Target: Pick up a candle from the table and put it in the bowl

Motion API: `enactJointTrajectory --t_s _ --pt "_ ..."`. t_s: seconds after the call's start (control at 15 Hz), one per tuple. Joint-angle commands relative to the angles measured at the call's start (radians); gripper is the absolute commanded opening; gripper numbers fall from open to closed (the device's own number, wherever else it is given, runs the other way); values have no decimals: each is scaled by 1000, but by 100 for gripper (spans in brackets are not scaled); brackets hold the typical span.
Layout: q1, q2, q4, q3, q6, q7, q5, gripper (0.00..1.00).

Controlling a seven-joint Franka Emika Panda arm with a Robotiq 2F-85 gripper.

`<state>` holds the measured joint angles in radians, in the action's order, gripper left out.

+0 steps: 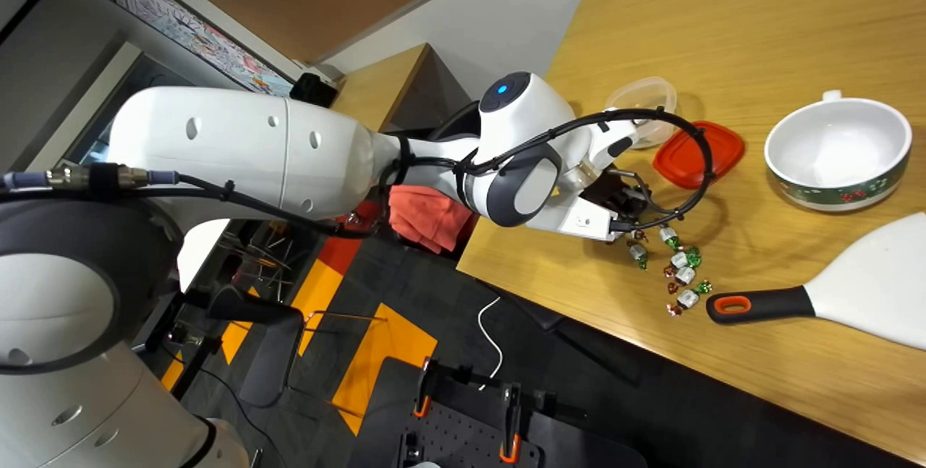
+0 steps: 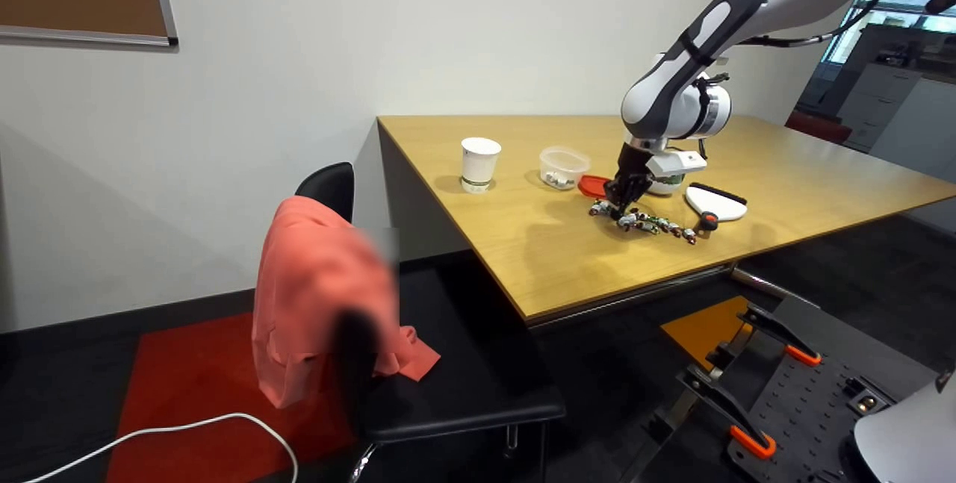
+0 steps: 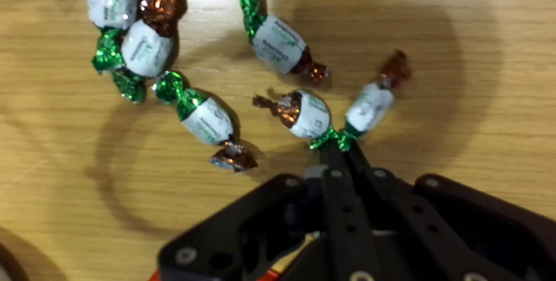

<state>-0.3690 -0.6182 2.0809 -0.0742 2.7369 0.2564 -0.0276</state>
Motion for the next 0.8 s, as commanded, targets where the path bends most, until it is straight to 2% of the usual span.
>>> enactJointTrajectory --t_s 0.0,0.33,0.73 --pt "-5 68 46 16 -19 8 -19 0" --pt "-3 169 98 38 -19 -34 -90 0" --pt "26 198 37 27 -13 -155 -215 0"
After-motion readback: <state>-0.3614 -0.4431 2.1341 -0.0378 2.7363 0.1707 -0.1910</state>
